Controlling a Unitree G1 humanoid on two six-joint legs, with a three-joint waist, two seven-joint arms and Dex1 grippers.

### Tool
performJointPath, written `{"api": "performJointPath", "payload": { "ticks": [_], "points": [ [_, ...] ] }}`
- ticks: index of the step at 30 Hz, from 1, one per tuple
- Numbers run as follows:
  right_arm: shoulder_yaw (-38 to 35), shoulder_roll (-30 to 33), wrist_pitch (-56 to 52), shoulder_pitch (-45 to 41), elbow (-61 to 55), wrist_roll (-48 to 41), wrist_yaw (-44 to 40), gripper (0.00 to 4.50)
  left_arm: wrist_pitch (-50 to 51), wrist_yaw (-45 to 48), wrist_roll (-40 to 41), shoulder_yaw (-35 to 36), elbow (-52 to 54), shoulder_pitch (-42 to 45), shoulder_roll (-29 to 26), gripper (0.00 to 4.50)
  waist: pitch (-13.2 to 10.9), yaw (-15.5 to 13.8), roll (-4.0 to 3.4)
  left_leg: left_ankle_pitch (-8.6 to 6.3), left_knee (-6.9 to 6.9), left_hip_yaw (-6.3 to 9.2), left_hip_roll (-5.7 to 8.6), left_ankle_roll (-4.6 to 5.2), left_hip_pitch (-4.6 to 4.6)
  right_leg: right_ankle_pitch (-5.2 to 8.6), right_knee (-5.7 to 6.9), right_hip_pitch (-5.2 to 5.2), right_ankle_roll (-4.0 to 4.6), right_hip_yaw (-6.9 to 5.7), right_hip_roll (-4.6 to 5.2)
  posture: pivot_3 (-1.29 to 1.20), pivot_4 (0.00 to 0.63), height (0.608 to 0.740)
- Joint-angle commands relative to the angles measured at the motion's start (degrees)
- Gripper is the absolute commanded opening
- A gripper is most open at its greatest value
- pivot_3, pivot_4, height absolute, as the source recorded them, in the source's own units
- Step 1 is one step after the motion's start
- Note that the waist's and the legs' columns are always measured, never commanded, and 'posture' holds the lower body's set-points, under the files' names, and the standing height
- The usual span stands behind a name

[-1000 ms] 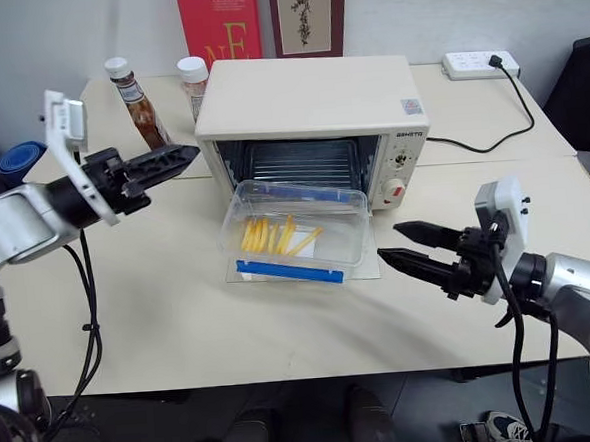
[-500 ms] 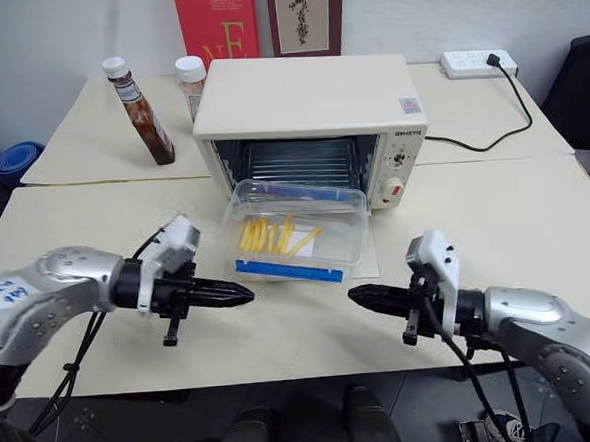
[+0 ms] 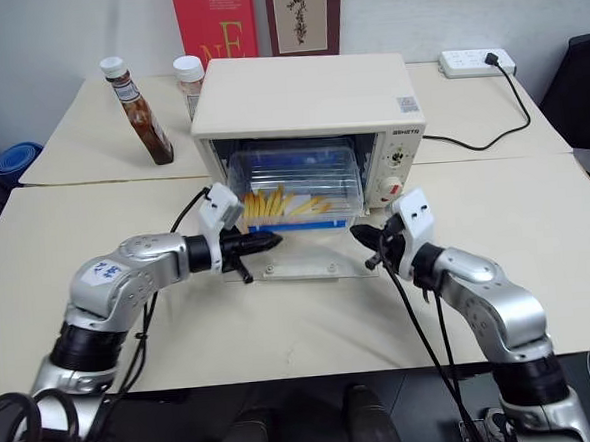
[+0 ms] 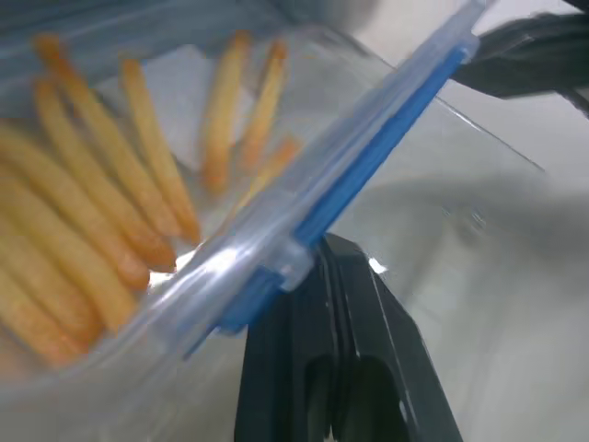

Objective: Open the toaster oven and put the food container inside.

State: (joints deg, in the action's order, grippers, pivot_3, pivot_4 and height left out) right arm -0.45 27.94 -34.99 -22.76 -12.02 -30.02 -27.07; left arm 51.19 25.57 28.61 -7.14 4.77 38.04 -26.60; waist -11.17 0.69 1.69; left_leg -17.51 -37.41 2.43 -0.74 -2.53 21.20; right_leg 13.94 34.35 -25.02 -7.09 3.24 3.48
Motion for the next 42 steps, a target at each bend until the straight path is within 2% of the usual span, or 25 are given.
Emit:
{"api": "performJointPath", "payload": {
  "ticks": [1, 6, 10, 13, 16, 19, 22, 24, 27, 28, 33, 38, 40, 42],
  "points": [
    [-1.0, -3.0, 3.0, -4.0, 3.9, 2.2, 1.5, 0.02, -2.9, -4.3, -3.7, 2.2, -2.3, 3.0, 2.9, 0.00, 0.0, 0.0, -0.01, 0.01, 0.02, -0.01, 0.00, -0.01, -0.02, 0.00, 0.06, -0.02, 0.01, 0.01, 0.00, 0.00, 0.150, 0.740],
    [-0.8, -6.1, 4.6, -8.6, 8.9, 4.3, 1.2, 0.02, -5.2, -5.4, -6.6, 2.6, -7.4, 6.5, 6.4, 0.00, 0.0, 0.0, -0.01, 0.03, 0.02, -0.05, 0.02, -0.06, 0.04, 0.01, 0.15, -0.15, 0.02, 0.02, 0.02, 0.00, 0.150, 0.740],
    [-2.2, -6.1, 3.6, -9.7, 8.7, 4.0, 0.7, 0.02, -5.6, -3.5, -6.9, 2.8, -8.0, 6.9, 7.1, 0.00, 0.0, 0.0, -0.01, 0.03, 0.04, -0.07, 0.03, -0.06, 0.05, 0.01, 0.16, -0.15, 0.02, 0.04, 0.03, 0.00, 0.150, 0.740],
    [-3.7, -4.5, 1.6, -7.8, 5.6, 2.6, 0.1, 0.02, -5.2, -2.7, -6.6, 4.1, -7.4, 6.5, 6.4, 0.00, 0.0, 0.0, -0.02, 0.03, 0.09, -0.07, 0.02, -0.06, 0.07, 0.01, 0.29, -0.18, 0.02, 0.04, 0.03, 0.00, 0.150, 0.740],
    [-6.5, -1.1, -3.4, -2.2, -3.1, -0.9, -1.2, 0.02, -1.7, 1.4, -3.1, 6.8, -2.1, 4.1, 2.7, 0.00, 0.0, -0.1, -0.02, 0.03, 0.13, -0.07, 0.01, -0.06, 0.13, 0.01, 0.32, -0.24, 0.02, 0.03, 0.03, 0.00, 0.150, 0.740],
    [-11.2, 4.5, -11.4, 7.0, -15.3, -9.0, -3.9, 0.00, 4.0, 11.0, 5.3, 12.3, 7.9, -0.7, -6.6, 0.52, 0.0, 0.5, -0.06, 0.03, 0.22, -0.12, -0.01, -0.06, 0.27, 0.02, 0.33, -0.44, 0.04, 0.06, 0.02, 0.00, 0.150, 0.740],
    [-15.7, 10.1, -16.0, 17.3, -24.1, -16.4, -7.8, 0.00, 3.4, 25.0, 11.5, 16.6, 14.6, -6.6, -19.1, 1.40, 0.0, 1.1, -0.06, -0.03, 0.32, -0.06, -0.12, -0.05, 0.30, 0.16, 0.36, -0.49, 0.16, 0.00, -0.02, 0.00, 0.150, 0.740],
    [-18.0, 12.0, -17.7, 22.1, -27.0, -19.8, -8.7, 0.00, 3.3, 30.7, 14.0, 18.9, 15.9, -9.1, -24.9, 1.97, 0.0, 1.0, -0.06, -0.03, 0.29, -0.14, -0.11, -0.05, 0.15, 0.19, 0.34, -0.41, 0.21, 0.02, -0.02, 0.00, 0.150, 0.740],
    [-18.6, 12.2, -17.9, 27.6, -29.0, -20.9, -7.8, 0.00, 2.2, 36.4, 14.5, 21.5, 14.9, -11.7, -31.7, 2.85, 0.0, 1.0, -0.05, -0.02, 0.20, -0.17, -0.07, -0.02, -0.16, 0.26, 0.04, -0.02, 0.30, 0.02, -0.01, 0.00, 0.150, 0.740],
    [-18.1, 12.1, -17.5, 28.4, -29.0, -20.4, -7.4, 0.00, 1.4, 37.4, 14.1, 21.6, 14.4, -11.9, -33.1, 3.15, 0.0, 1.0, -0.05, 0.03, 0.18, -0.16, -0.11, 0.05, -0.22, 0.72, -0.20, 0.13, 1.23, 0.02, -0.08, 0.00, 0.150, 0.740],
    [-10.5, 6.4, -14.2, 24.6, -22.6, -13.8, -1.7, 0.00, 0.4, 40.6, 15.2, 21.4, 12.6, -8.7, -36.7, 4.46, 0.0, 1.0, 0.11, 0.08, 0.17, -0.17, -0.12, 0.12, -0.61, 0.59, -0.46, 0.62, 1.41, 0.01, -0.07, 0.00, 0.150, 0.740],
    [-4.3, 1.4, -9.5, 17.9, -12.6, -5.9, 1.0, 0.00, 0.1, 42.2, 15.5, 20.9, 13.8, -7.9, -38.7, 4.46, -0.1, 1.1, 0.08, 0.02, 0.31, -0.18, -0.12, 0.09, -0.52, 0.60, -0.16, 0.38, 1.25, 0.04, -0.07, 0.00, 0.150, 0.740],
    [-3.8, 0.5, -8.2, 15.0, -9.8, -4.3, 1.0, 0.00, -1.7, 41.7, 13.7, 20.2, 13.1, -6.9, -38.8, 4.46, -0.1, 1.1, 0.07, -0.03, 0.34, -0.22, -0.11, 0.10, -0.42, 0.38, -0.03, 0.18, 0.70, 0.07, -0.06, 0.00, 0.150, 0.740],
    [-4.4, -0.1, -7.8, 12.4, -8.2, -4.0, 0.8, 0.00, -3.2, 40.9, 11.9, 19.4, 11.3, -5.6, -38.5, 4.46, -0.1, 1.0, 0.08, -0.03, 0.22, -0.22, -0.10, 0.07, 0.10, 0.20, 0.19, -0.38, 0.33, 0.08, -0.07, 0.00, 0.150, 0.740]
  ]
}}
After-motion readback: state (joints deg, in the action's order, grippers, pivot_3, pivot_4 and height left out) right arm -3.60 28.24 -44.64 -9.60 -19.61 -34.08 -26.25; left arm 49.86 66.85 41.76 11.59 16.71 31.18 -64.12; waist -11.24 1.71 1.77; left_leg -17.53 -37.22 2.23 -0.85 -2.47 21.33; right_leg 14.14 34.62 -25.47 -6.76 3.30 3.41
